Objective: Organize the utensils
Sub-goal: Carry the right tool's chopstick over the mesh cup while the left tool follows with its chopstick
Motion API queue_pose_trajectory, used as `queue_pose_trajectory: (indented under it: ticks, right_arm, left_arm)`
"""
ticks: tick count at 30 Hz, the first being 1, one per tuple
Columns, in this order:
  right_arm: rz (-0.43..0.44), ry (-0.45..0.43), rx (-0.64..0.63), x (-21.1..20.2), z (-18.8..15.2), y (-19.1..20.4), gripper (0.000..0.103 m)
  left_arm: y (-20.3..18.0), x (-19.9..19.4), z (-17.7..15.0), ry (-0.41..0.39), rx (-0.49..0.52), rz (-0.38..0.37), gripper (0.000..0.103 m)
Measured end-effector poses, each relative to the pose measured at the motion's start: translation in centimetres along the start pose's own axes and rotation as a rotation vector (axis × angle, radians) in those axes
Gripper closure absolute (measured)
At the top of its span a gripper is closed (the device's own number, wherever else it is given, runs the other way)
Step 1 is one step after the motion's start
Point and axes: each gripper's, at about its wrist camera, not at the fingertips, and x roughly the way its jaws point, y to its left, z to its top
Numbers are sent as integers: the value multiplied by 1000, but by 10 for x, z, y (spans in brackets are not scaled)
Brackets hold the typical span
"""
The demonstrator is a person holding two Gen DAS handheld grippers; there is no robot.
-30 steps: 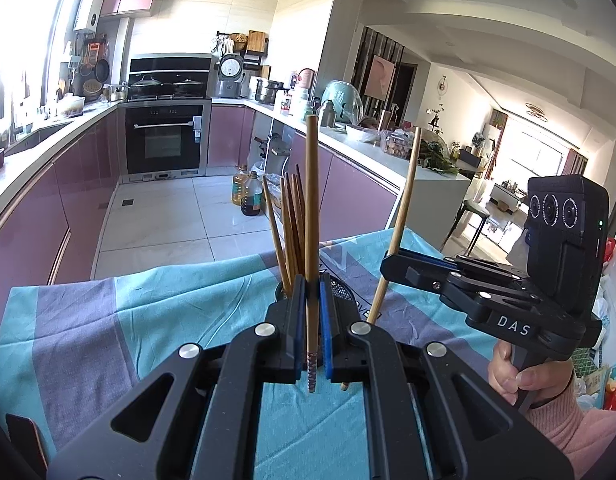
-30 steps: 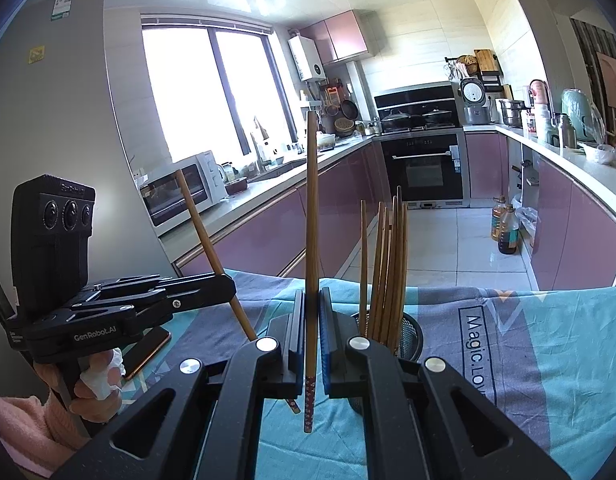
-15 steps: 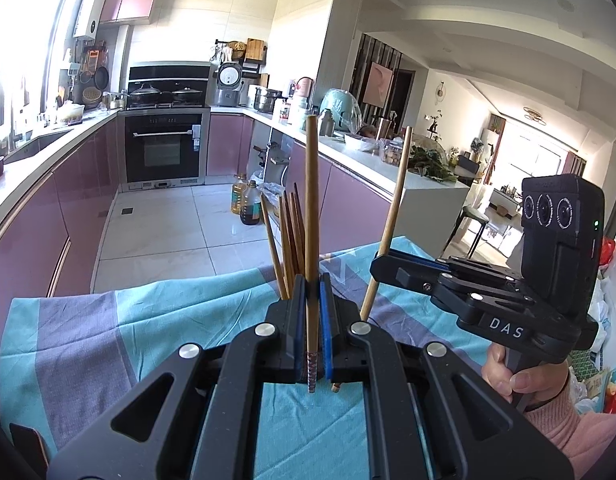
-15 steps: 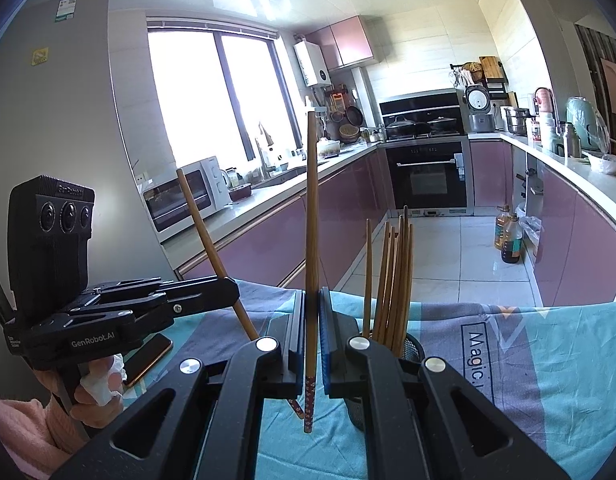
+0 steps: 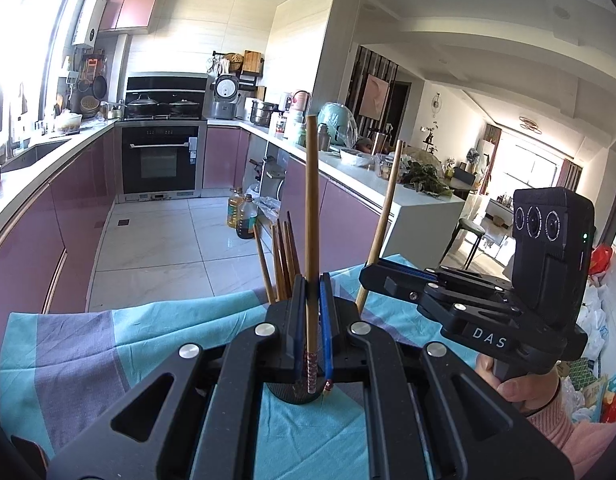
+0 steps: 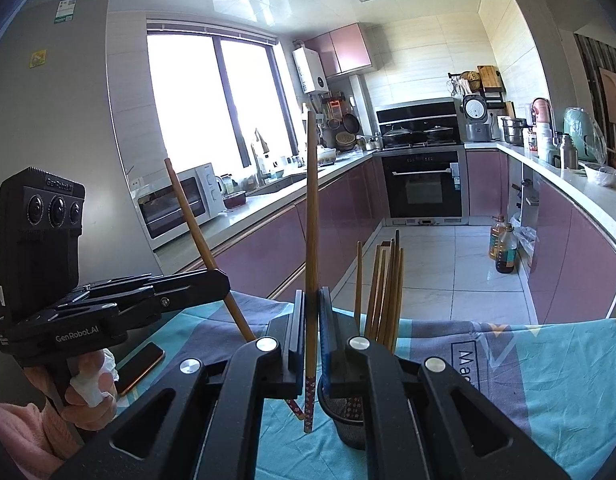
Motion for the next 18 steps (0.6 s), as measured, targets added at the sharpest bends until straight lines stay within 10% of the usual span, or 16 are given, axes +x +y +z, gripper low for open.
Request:
queue_pose_trajectory:
  ticks: [18]
  right_arm:
    - [-33,-5,12,4,6,-10,97]
  left_arm:
    - [-6,3,13,-5,19,3,96]
